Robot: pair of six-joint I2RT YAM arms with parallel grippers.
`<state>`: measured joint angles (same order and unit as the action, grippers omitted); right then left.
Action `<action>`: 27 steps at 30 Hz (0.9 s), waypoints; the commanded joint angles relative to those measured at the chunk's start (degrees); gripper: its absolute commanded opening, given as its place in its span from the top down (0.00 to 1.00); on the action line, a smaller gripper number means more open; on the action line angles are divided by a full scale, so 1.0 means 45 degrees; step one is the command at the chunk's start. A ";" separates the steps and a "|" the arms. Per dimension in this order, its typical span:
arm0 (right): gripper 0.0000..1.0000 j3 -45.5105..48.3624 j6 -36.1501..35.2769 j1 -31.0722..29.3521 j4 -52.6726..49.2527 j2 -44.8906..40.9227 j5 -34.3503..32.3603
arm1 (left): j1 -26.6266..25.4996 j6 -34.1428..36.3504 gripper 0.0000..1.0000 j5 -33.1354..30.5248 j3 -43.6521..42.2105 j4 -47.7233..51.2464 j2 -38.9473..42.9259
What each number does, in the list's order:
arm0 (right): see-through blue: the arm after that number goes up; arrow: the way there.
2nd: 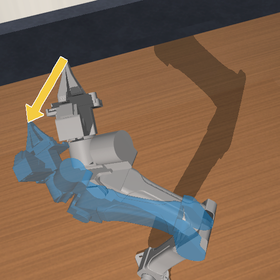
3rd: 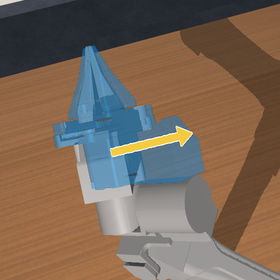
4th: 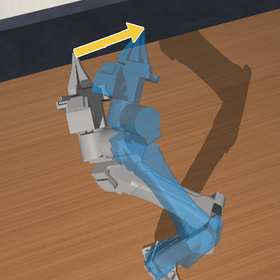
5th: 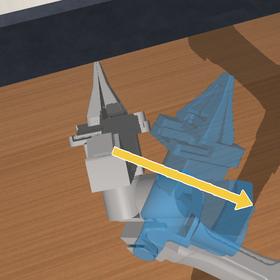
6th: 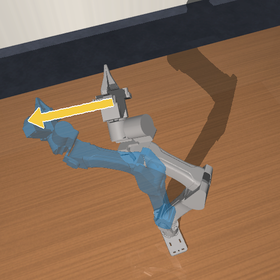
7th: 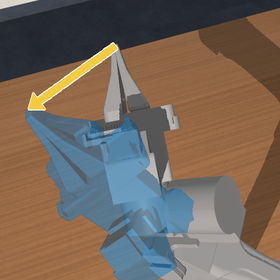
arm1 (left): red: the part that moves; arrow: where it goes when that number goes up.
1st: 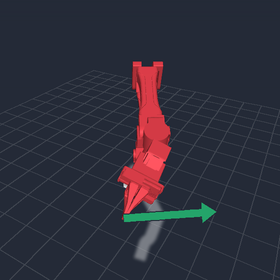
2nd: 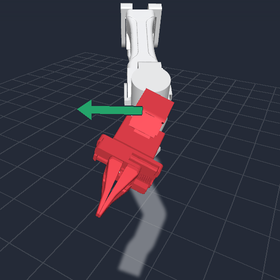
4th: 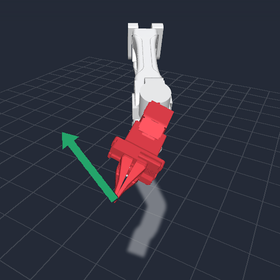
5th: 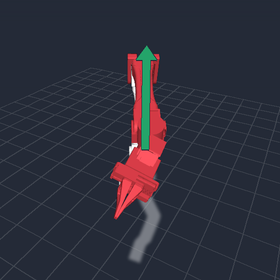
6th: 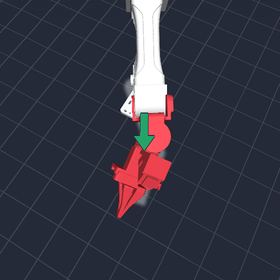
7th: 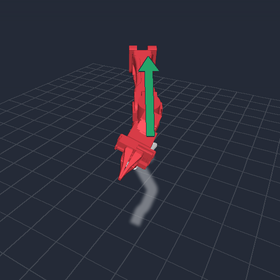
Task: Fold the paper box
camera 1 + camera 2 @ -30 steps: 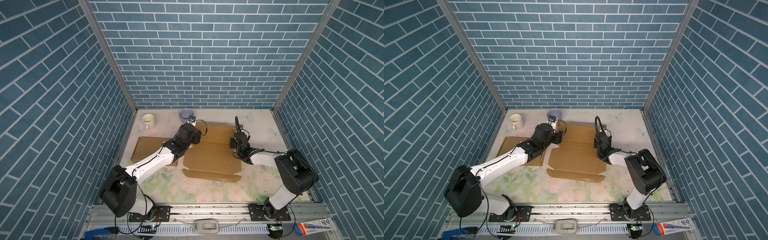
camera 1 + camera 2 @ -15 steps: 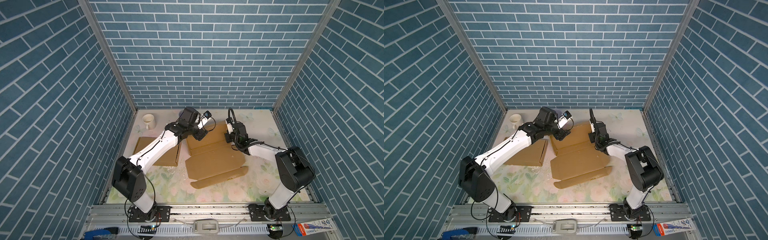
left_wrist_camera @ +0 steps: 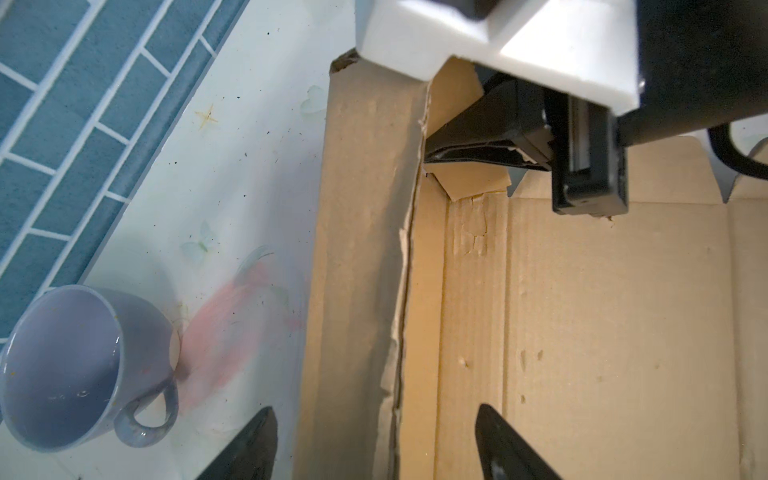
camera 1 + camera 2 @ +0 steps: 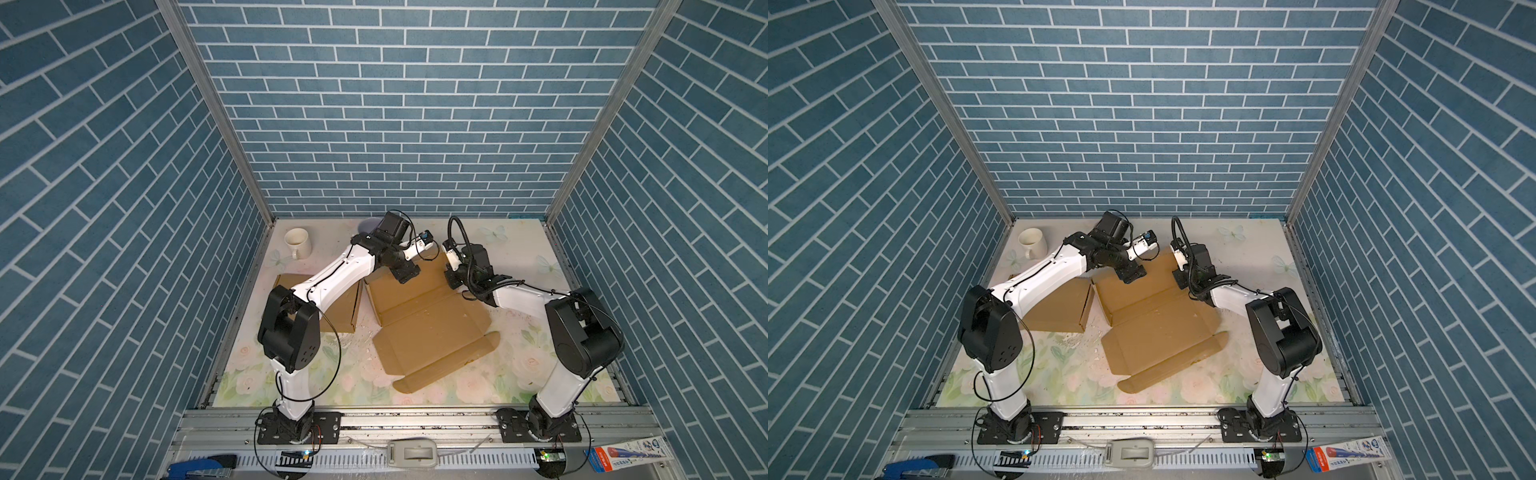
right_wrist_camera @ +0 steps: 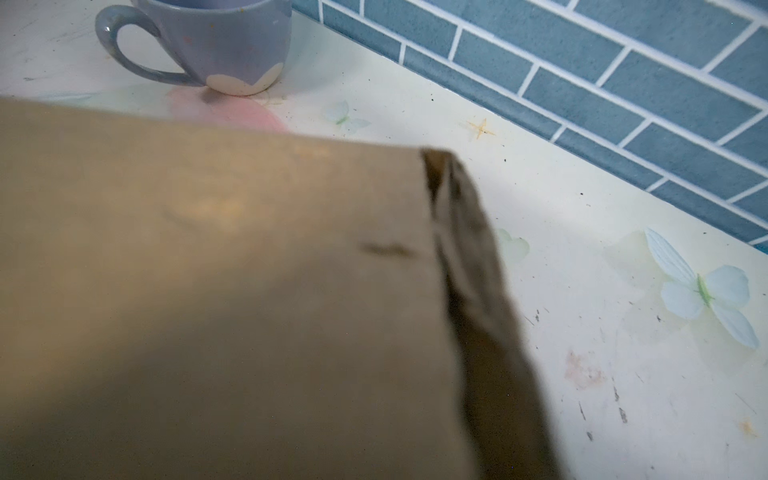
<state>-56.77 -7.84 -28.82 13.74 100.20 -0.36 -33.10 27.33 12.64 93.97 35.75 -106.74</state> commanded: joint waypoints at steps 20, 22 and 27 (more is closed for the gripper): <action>0.90 -0.0350 -0.1051 0.0037 0.0365 0.0119 0.0470 | 0.0178 0.0104 0.52 -0.0886 0.0045 -0.0540 -0.1229; 0.83 -0.0311 -0.0874 0.0026 0.0363 0.0040 0.0490 | 0.0178 0.0082 0.55 -0.1020 0.0035 -0.0566 -0.1308; 0.65 -0.0228 -0.0273 0.0037 0.0056 -0.0385 0.0546 | 0.0211 0.0019 0.60 -0.1208 0.0054 -0.0593 -0.1417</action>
<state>-56.77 -9.39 -28.80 14.57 100.31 1.34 -32.51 27.68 8.25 94.87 33.32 -112.09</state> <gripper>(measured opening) 0.331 0.410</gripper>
